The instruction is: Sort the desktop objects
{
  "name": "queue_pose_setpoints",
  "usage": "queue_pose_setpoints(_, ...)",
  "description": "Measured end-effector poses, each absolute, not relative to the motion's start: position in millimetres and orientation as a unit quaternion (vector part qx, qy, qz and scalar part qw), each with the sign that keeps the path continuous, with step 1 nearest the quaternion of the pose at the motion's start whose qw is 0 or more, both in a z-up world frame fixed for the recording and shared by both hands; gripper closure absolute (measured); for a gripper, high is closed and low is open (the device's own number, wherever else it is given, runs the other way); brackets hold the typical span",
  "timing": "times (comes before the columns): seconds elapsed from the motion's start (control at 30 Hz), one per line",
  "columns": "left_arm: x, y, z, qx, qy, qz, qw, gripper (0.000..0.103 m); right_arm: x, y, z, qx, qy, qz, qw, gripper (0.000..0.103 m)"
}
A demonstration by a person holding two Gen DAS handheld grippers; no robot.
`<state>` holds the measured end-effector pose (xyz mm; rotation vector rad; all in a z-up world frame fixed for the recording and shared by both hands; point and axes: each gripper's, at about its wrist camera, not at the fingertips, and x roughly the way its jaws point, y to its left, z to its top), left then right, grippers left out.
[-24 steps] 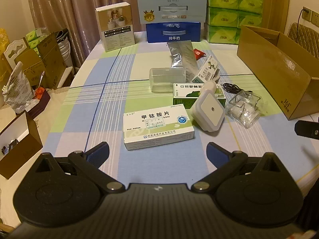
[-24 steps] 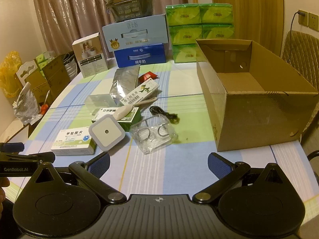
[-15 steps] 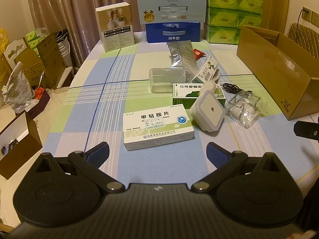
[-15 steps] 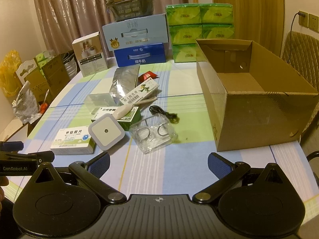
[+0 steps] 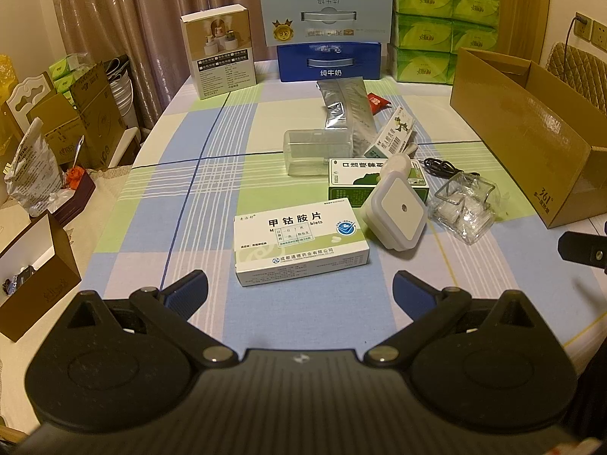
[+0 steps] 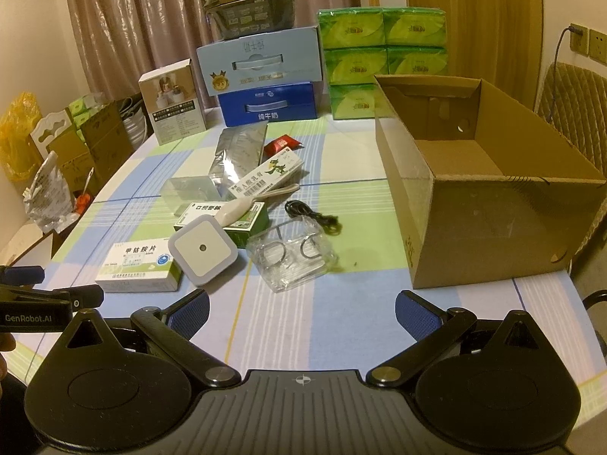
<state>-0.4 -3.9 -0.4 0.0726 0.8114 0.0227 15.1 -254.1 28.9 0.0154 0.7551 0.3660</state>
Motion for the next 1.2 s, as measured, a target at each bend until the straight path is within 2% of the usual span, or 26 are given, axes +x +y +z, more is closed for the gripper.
queue_pose_setpoints(0.87, -2, -6, 1, 0.036, 0.395, 0.003, 0.918, 0.001, 15, -255, 29, 0.008, 0.364, 0.18, 0.914, 0.002)
queue_pose_setpoints(1.2, 7, 3, 13, 0.04, 0.41, -0.065, 0.909, 0.001, 17, -249, 36, -0.004, 0.353, 0.209, 0.912, 0.002)
